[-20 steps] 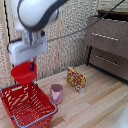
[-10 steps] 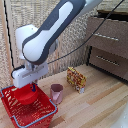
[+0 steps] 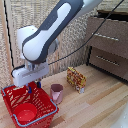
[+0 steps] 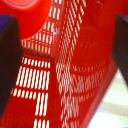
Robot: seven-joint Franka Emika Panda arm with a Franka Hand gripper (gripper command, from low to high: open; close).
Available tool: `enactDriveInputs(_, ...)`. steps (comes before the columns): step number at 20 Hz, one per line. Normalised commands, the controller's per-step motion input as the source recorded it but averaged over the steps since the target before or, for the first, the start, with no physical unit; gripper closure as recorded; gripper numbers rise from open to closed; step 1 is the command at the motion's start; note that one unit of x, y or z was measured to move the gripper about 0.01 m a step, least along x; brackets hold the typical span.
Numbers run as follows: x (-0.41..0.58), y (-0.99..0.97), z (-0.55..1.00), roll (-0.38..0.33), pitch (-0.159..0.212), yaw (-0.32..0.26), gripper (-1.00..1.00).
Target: Move your gripper in the direction of the red bowl and clutch it softly. Cautiously raise the red bowl up from the surface. Hover the red bowl above the basket and gently bring it down inside. Let go of the gripper's grasp when the red bowl is within the basket.
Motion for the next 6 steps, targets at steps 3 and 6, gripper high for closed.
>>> enactDriveInputs(3,0.206,0.0,0.98,0.0,0.099,-0.083,-1.0)
enactDriveInputs(6,0.156,0.0,0.99,0.0,0.084,-0.107,-1.0)
